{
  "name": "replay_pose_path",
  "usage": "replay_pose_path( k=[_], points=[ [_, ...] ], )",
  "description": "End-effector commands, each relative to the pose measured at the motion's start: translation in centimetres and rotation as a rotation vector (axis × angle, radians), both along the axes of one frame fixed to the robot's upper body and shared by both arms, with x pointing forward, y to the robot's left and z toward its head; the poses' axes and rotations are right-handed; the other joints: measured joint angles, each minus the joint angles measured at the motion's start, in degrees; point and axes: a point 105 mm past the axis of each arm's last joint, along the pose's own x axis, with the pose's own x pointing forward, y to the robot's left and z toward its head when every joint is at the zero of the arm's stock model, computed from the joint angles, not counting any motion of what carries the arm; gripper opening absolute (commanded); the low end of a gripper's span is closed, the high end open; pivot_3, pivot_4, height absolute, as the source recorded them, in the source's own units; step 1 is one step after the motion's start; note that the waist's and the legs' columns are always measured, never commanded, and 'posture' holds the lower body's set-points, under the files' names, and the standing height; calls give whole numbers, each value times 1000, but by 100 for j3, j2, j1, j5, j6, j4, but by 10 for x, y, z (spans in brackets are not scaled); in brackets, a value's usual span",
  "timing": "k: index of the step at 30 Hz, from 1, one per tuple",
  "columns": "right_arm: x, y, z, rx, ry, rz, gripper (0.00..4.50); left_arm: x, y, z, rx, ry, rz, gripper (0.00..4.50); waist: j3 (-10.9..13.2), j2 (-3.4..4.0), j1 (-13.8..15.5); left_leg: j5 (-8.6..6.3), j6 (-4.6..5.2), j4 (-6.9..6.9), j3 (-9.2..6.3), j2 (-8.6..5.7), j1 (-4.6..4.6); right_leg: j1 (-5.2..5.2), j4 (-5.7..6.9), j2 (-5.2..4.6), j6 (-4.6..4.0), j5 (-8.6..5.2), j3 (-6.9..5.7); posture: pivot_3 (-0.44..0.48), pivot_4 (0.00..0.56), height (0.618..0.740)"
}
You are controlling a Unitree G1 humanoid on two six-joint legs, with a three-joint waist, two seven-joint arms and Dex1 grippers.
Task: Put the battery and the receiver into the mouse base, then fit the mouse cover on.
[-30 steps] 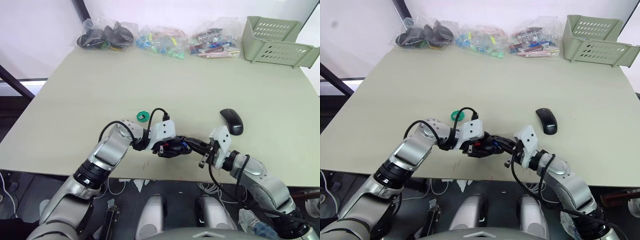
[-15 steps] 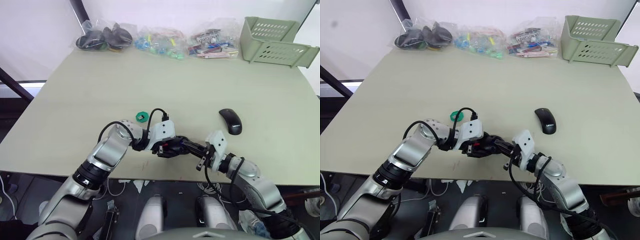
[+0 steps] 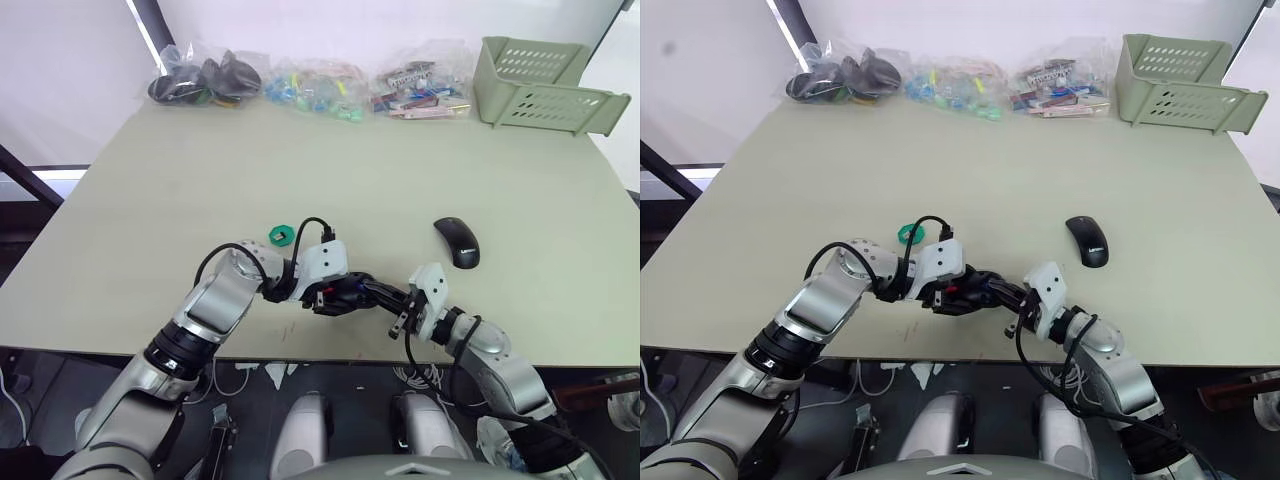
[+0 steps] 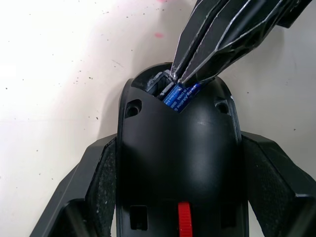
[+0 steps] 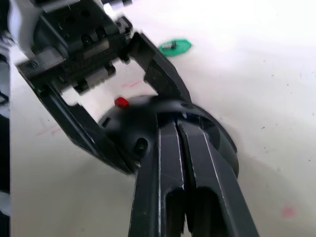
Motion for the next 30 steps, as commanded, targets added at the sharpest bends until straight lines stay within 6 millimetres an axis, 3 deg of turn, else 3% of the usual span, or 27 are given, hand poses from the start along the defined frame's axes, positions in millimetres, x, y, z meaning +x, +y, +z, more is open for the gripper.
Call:
replay_pose_path(
  k=[1,6,9,14,17,20,23,25,27,30],
  points=[
    [-9,4,-32,-75,95,26,17,-3,7,-16,50,43,27,3077,-6,-1,-4,0,0,0,1,1,2,0,2,0,0,0,2,0,150,740],
    [-7,4,-32,-74,73,16,17,-4,8,-17,51,44,28,3077,-13,-1,-17,0,0,-1,3,4,7,0,6,2,-3,2,3,0,150,740],
    [-3,-3,-4,-13,1,13,17,-4,8,-18,52,46,30,3077,-13,0,-17,0,0,0,4,6,7,0,8,3,-5,3,3,0,150,740],
    [-16,-35,46,16,-60,80,17,-5,9,-18,50,45,36,3077,-4,7,10,-1,0,-2,12,3,-10,-9,5,-9,-5,3,17,0,150,740],
    [-31,-58,60,-48,-64,138,683,-5,9,-18,48,45,37,3077,-3,6,20,-4,3,-2,21,-4,-10,-8,1,-7,-4,3,18,0,150,740],
    [-46,-79,72,-95,-44,187,2080,-5,9,-18,45,44,37,3077,-1,2,22,-4,3,-6,16,-3,-8,-8,-1,-2,-4,2,13,0,150,740],
    [-55,-94,80,-125,-39,204,2947,-5,9,-18,41,43,39,3077,2,6,19,-4,3,-6,17,-1,-5,-7,0,1,-4,2,14,0,150,740],
    [-58,-103,83,-140,-38,196,3923,-5,9,-18,40,42,39,3077,2,4,12,-4,3,-5,15,1,-3,-6,0,3,-4,2,13,0,150,740],
    [-61,-115,86,-160,-36,175,4457,-4,9,-18,38,38,38,3077,2,5,22,-4,3,-4,17,-1,-3,-7,0,1,-3,2,15,0,150,740],
    [-66,-127,86,-192,-36,151,4457,-3,10,-16,27,29,41,3077,3,3,29,-4,3,-4,18,-3,-9,-7,-7,-1,-3,2,15,0,150,740]
  ],
)
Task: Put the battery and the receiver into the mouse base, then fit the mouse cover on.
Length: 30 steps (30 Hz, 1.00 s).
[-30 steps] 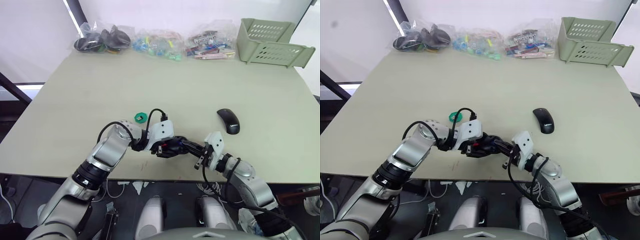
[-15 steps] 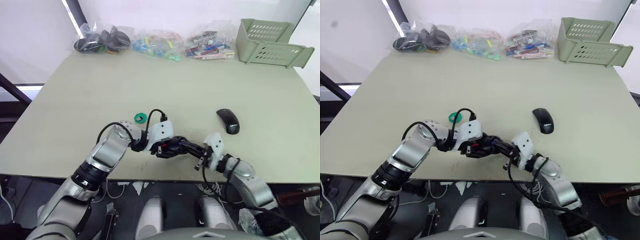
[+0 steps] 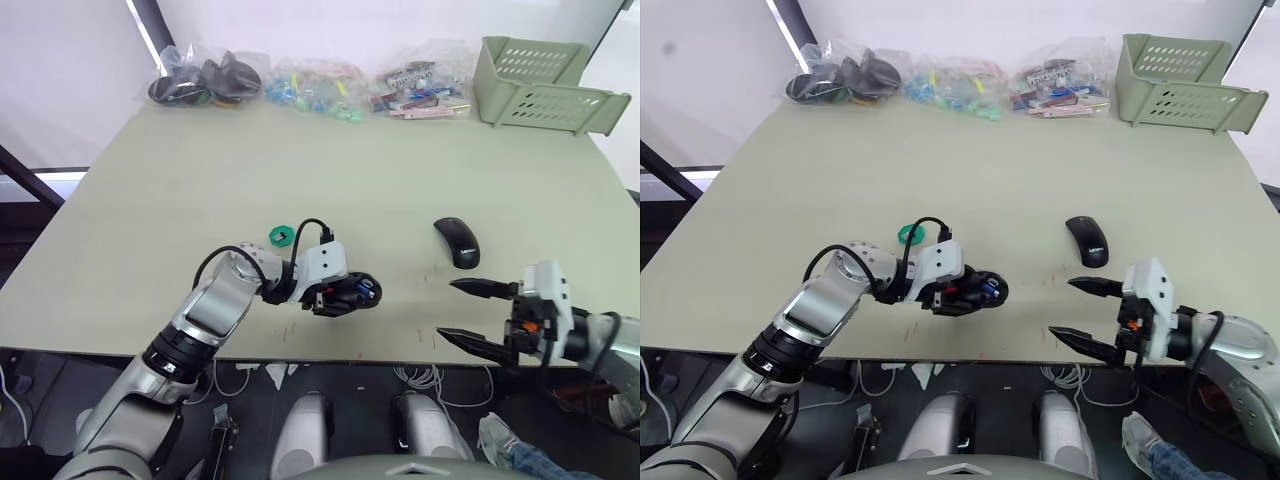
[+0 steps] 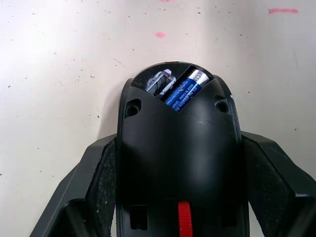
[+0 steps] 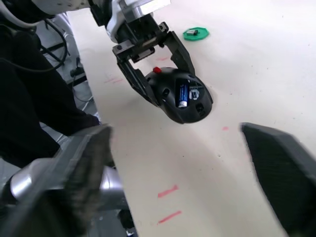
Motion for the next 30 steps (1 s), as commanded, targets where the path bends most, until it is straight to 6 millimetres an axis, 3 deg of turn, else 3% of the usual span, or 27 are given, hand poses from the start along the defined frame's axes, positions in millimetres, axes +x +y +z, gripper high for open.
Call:
replay_pose_path(
  k=[1,4,5,9,13,19,24,30],
  points=[
    [-6,-8,12,-16,-56,4,4457,-2,10,-15,42,43,36,3077,0,0,-8,0,0,-1,1,0,0,0,-1,0,0,0,1,0,150,740],
    [-9,-13,9,-32,-57,-9,4457,-5,9,-12,4,74,36,3077,0,0,-17,0,0,0,0,2,2,0,-1,2,1,0,0,0,150,740],
    [-9,-14,9,-33,-57,-15,4497,-3,8,-8,-10,66,38,3527,0,0,-19,0,0,0,0,2,2,0,-1,3,1,0,0,0,150,740],
    [-9,-15,5,-29,-63,-22,4500,-6,8,3,-68,34,20,4485,11,-12,-6,0,0,-1,-1,2,-2,-2,-1,2,0,0,-1,0,150,740],
    [-10,-14,6,-14,-75,-22,4500,-11,20,13,-83,-16,15,4485,32,-25,-12,0,0,-2,-1,4,-5,-4,-3,-1,0,0,-1,0,150,740],
    [-6,-16,11,13,-123,-79,4500,-19,51,50,-295,-47,176,4485,65,-40,-9,-1,-1,-4,-8,17,-8,-5,-4,-17,0,0,1,0,150,740],
    [3,-18,19,32,-201,-131,4500,-20,83,54,-428,-65,427,4485,74,-38,-4,-1,0,-7,-7,15,-4,-5,-5,-19,0,0,1,0,150,740],
    [3,-15,26,75,-141,-66,4500,-12,121,45,-536,-114,714,4485,80,-47,19,-1,0,0,-9,13,-5,-1,-4,-22,2,1,-1,0,150,740]
  ],
)
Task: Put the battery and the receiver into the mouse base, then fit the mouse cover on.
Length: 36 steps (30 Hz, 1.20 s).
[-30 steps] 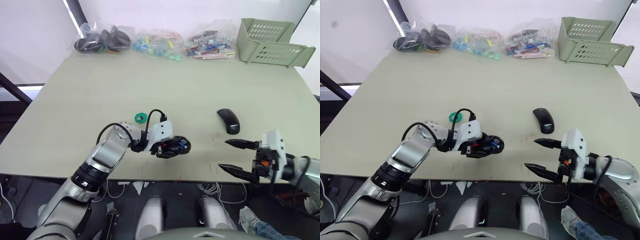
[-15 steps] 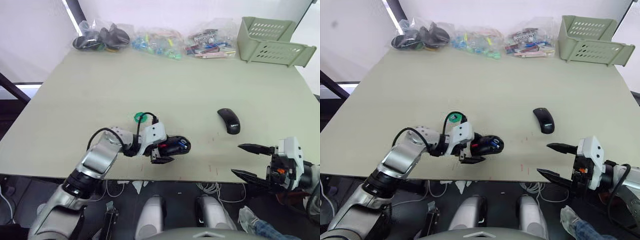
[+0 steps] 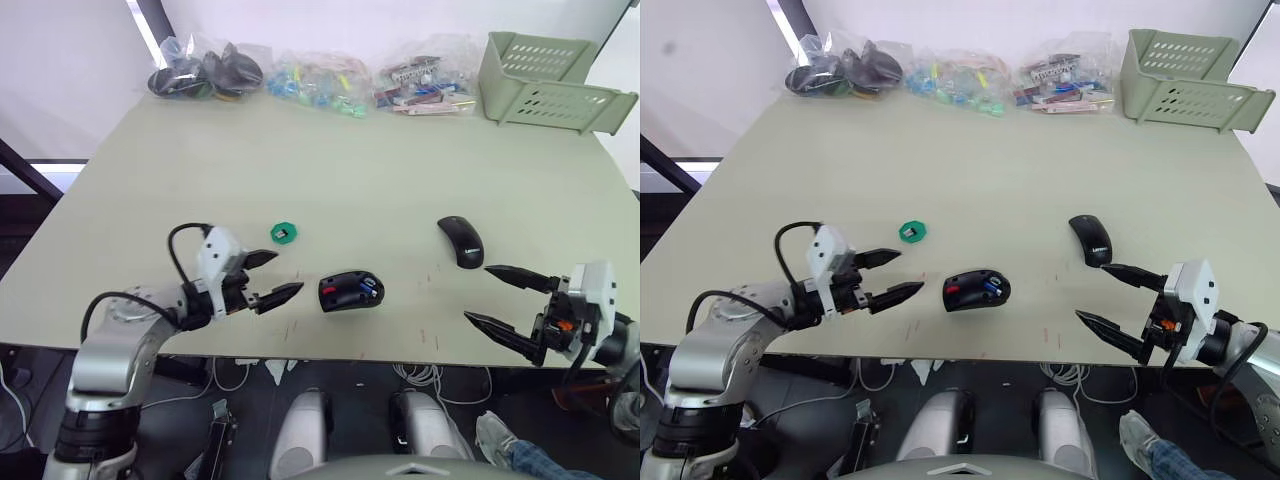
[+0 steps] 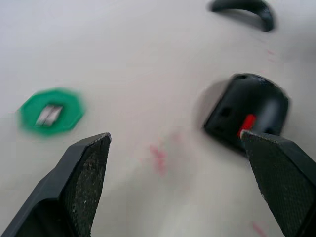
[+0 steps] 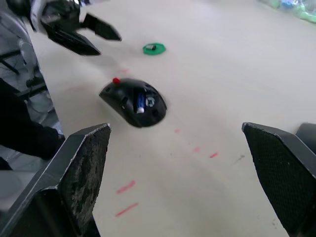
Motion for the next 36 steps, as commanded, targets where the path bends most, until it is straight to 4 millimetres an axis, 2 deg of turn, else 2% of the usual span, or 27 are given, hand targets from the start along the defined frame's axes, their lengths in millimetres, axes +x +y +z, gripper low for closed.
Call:
replay_pose_path(
  k=[1,3,9,15,16,18,21,26,35,36],
  points=[
    [-1,2,12,0,-35,33,4500,9,24,12,-32,-80,150,4485,2,-6,8,0,0,0,2,-1,0,0,0,0,0,0,0,0,150,740],
    [0,3,15,11,-42,37,4500,15,33,12,-36,-73,194,4485,4,-8,-1,0,0,0,6,-1,0,0,0,4,-1,0,-4,0,150,740],
    [2,9,18,-12,-63,65,4500,33,48,21,-7,-85,46,4485,7,-11,7,0,-1,-1,5,-4,-3,-2,0,7,-2,0,-11,0,150,740],
    [5,8,27,-13,-110,54,4500,52,52,10,77,-11,-93,4485,8,-12,9,0,0,-2,12,-10,-6,-2,-2,1,-10,5,-7,0,150,740],
    [5,8,28,-18,-118,51,4500,56,51,8,82,-1,-110,4094,8,-13,9,0,0,-2,11,-12,-9,-3,-2,2,-12,6,-8,0,150,740],
    [5,9,30,-23,-129,46,4500,61,50,4,105,7,-137,3710,10,-16,4,0,0,-3,11,-11,-9,-3,-2,2,-17,10,-8,0,150,740],
    [3,13,30,-22,-137,39,4500,71,47,2,122,0,-151,2312,12,-18,0,0,0,-3,9,-13,-11,-4,-2,8,-18,10,-11,0,150,740],
    [3,22,29,-15,-144,23,4500,87,38,7,120,-22,-154,2312,14,-23,1,0,0,3,5,-14,-13,-3,2,15,-12,8,-16,0,150,740],
    [3,29,26,-6,-149,1,4500,96,33,9,132,-27,-168,2312,14,-23,-15,0,0,4,7,-15,-12,-3,5,18,-11,10,-13,0,150,740],
    [3,30,26,-4,-149,-2,4500,96,32,9,131,-28,-173,2009,14,-23,-15,0,0,4,7,-15,-12,-3,6,18,-10,10,-13,0,150,740]
  ],
)
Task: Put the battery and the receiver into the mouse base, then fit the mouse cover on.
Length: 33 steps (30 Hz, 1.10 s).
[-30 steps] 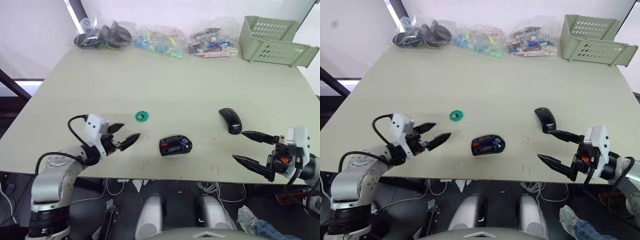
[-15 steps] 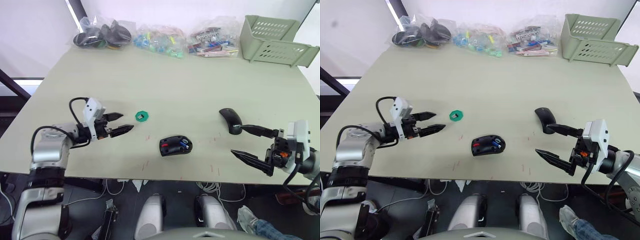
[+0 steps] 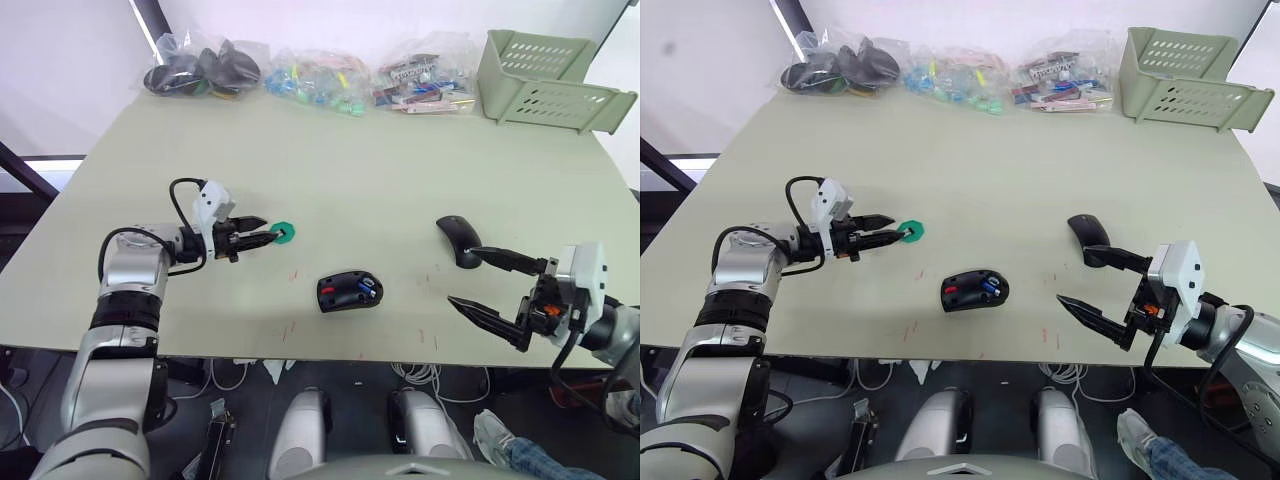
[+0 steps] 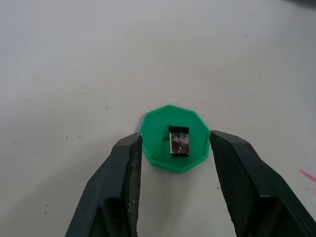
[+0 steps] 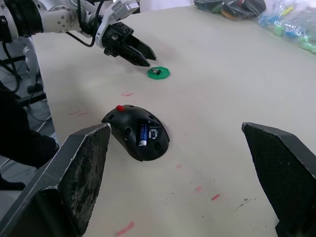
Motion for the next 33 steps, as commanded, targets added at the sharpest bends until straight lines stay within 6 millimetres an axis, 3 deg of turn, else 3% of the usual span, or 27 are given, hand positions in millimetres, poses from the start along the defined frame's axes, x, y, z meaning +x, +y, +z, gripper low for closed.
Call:
replay_pose_path(
  k=[1,2,33],
  points=[
    [-5,8,7,5,-43,13,4500,2,-5,10,5,-35,-33,1771,0,0,2,0,0,0,0,1,0,0,1,0,5,3,-1,0,150,740],
    [-5,9,7,6,-42,12,4500,2,-5,9,8,-35,-36,1511,0,0,3,0,0,0,-1,1,0,0,1,0,6,4,-1,0,150,740],
    [-11,17,7,21,-40,23,4500,9,-7,-7,97,-55,-39,1511,-1,-1,4,1,0,13,-2,1,4,1,19,3,8,8,0,0,150,740]
  ],
)
